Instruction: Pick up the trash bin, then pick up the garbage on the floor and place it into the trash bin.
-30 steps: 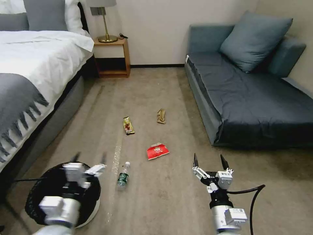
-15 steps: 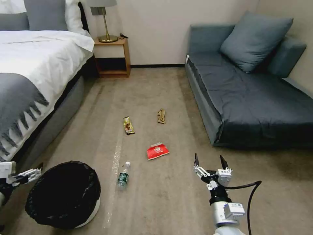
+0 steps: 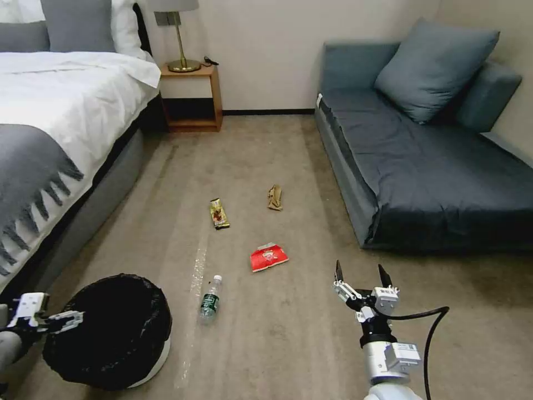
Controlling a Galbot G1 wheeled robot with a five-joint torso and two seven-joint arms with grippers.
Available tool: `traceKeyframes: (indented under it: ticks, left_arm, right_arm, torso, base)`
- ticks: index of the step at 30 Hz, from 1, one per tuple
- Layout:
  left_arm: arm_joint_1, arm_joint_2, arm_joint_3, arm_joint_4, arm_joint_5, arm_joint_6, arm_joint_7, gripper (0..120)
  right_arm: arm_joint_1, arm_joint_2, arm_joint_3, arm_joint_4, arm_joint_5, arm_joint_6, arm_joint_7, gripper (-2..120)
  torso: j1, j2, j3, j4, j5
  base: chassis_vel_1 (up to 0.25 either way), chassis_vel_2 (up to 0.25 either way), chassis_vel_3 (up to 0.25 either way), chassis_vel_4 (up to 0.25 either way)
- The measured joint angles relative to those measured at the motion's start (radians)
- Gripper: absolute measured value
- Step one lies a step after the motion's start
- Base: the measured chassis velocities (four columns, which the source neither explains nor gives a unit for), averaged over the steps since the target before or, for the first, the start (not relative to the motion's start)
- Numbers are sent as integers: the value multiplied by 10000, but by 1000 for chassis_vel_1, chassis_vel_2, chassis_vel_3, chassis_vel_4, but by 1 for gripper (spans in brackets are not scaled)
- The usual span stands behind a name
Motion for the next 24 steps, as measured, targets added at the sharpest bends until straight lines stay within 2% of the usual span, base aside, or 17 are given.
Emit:
traceKeyframes:
  ticks: [7, 8, 10, 11, 14, 15, 18, 21, 22, 24]
  left_arm:
    - [-310, 111, 435, 465, 232, 168, -5, 95]
    - [-488, 150, 624, 621, 279, 217, -6, 82]
    - [-649, 175, 784, 777, 300, 256, -24, 72]
    - [-649, 175, 784, 777, 300, 256, -24, 72]
    - [-753, 174, 943, 969, 353, 263, -44, 57]
    - [-753, 174, 943, 969, 353, 263, -44, 57]
    - [-771, 101, 954, 989, 405, 247, -107, 43]
    - [-771, 101, 954, 989, 405, 247, -107, 43]
    - [-728, 20, 928, 845, 416, 221, -160, 32]
    - [-711, -17, 910, 755, 413, 216, -197, 22]
  right_arm:
    - [-100, 73, -53, 11, -20, 7, 35, 100]
    - [-180, 98, -58, 42, -42, 22, 39, 100]
    - [-229, 100, -51, 54, -59, 32, 44, 100]
    - [-229, 100, -51, 54, -59, 32, 44, 100]
    - [-242, 103, -51, 93, -85, 33, 53, 100]
    - [-242, 103, -51, 93, -85, 33, 53, 100]
    - [-233, 116, -69, 94, -110, 27, 59, 100]
    - [-233, 116, -69, 94, -110, 27, 59, 100]
    - [-227, 135, -96, 93, -122, 25, 62, 100]
    - [-224, 140, -115, 83, -141, 25, 67, 100]
  torso:
    - [0, 0, 0, 2, 1]
    - [0, 0, 0, 0, 0]
    - [0, 0, 0, 0, 1]
    - [0, 0, 0, 0, 1]
    - [0, 0, 0, 1, 1]
    - [0, 0, 0, 1, 1]
    - [0, 0, 0, 1, 6]
    - [0, 0, 0, 1, 6]
    - [0, 0, 0, 1, 5]
    - [0, 0, 0, 1, 4]
  base:
    - [0, 0, 0, 0]
    - [0, 0, 0, 0]
    - [0, 0, 0, 0]
    - [0, 0, 0, 0]
    - [0, 0, 0, 0]
    - [0, 0, 0, 0]
    - [0, 0, 0, 0]
    - [0, 0, 0, 0]
    - [0, 0, 0, 0]
    - [0, 0, 0, 0]
